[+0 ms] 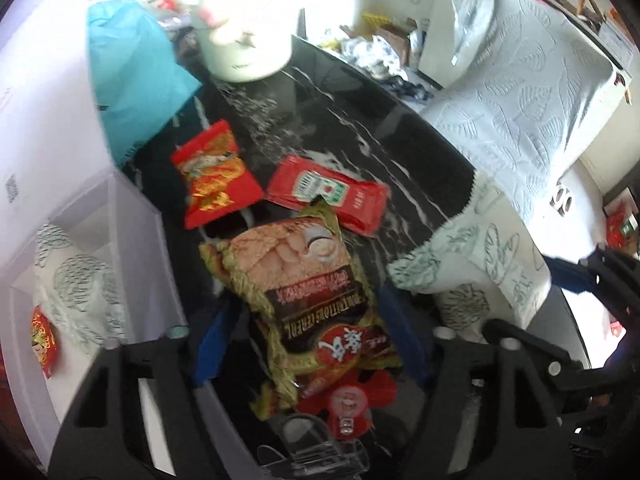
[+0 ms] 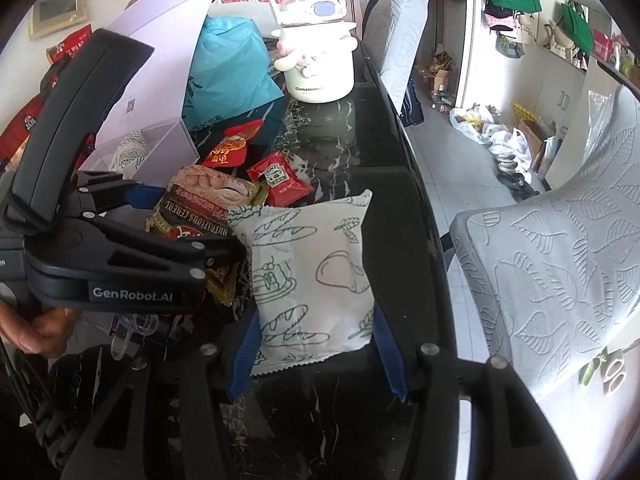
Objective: Organize objects
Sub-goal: 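Grasp the gold snack wrapper with the left tool while the right tool holds the white pouch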
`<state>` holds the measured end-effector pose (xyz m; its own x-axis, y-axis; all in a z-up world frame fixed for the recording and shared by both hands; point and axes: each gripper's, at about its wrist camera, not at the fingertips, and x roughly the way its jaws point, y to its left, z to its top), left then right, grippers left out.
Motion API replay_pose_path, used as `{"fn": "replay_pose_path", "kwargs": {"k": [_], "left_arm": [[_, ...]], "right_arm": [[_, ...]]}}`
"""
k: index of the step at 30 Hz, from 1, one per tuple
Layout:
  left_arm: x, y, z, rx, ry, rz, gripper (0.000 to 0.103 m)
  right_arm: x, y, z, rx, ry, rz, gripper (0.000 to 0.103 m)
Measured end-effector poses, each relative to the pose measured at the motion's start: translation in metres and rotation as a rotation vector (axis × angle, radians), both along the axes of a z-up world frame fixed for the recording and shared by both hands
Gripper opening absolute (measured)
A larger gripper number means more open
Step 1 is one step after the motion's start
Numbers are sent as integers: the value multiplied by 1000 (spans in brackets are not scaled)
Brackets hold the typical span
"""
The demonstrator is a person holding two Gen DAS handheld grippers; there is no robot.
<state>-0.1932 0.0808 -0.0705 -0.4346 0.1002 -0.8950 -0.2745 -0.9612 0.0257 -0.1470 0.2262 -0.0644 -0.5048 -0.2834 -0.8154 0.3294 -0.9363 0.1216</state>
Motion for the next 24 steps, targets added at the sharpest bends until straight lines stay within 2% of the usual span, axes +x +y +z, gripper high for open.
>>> {"fn": "replay_pose_path", "kwargs": {"k": [1,2,5,7,20,24], "left_arm": [[0,-5,3,6,9,15,44],[-1,-8,4,20,8,20,39],[-1,-14,9,65,-5,19,28],[2,-14,13,69,8,20,24],[30,13,26,42,23,-100,18],[41,27,24,7,24,-142,18]], "right_arm": [[1,0,0,-4,5,1,52],[3,-1,0,-2,17,5,50],[9,-4,2,6,44,7,48],[10,-3,3,-8,47,-8,47],[42,19,15,-60,60,-100,44],[58,26,17,-53,57,-127,44]]}}
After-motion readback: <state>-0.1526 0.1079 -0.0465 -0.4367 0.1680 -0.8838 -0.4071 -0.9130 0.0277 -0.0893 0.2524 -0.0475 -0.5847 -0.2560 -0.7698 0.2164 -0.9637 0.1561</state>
